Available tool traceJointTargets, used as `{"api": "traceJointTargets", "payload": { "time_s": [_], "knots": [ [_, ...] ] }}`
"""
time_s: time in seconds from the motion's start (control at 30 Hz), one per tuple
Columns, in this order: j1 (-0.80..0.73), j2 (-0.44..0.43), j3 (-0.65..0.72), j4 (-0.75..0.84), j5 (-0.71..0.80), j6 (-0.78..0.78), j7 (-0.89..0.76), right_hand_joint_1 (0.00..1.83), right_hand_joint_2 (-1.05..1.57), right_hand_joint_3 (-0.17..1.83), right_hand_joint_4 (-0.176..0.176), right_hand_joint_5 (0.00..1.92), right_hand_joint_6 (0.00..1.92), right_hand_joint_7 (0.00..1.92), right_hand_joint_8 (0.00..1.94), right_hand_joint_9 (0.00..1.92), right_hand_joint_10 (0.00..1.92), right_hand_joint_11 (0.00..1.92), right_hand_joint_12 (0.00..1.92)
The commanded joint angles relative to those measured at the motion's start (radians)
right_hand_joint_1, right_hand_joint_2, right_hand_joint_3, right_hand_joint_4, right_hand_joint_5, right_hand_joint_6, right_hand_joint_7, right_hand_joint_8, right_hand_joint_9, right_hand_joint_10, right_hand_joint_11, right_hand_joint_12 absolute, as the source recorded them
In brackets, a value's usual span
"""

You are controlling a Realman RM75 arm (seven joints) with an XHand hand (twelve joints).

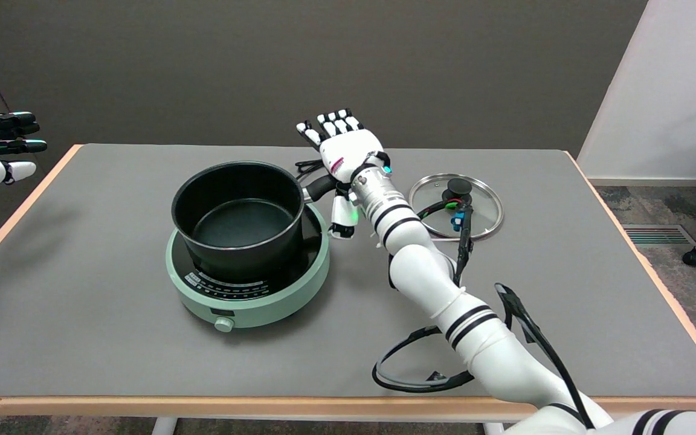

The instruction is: Pick up the soup pot.

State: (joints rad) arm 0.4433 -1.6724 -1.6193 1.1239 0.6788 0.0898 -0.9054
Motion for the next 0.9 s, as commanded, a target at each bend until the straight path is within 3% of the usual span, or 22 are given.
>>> {"api": "traceJointTargets", "payload": {
  "time_s": [0.03,0.9],
  "knots": [
    [-0.019,0.004,-0.005,0.049,0.009,-0.008,0.0,1.1,-0.85,1.57,0.176,0.07,0.07,0.07,0.07,0.07,0.07,0.07,0.07],
    [-0.126,-0.018,-0.04,0.198,0.006,0.003,-0.072,1.1,-0.85,1.59,0.176,0.07,0.07,0.07,0.07,0.07,0.07,0.07,0.07]
  ]
}}
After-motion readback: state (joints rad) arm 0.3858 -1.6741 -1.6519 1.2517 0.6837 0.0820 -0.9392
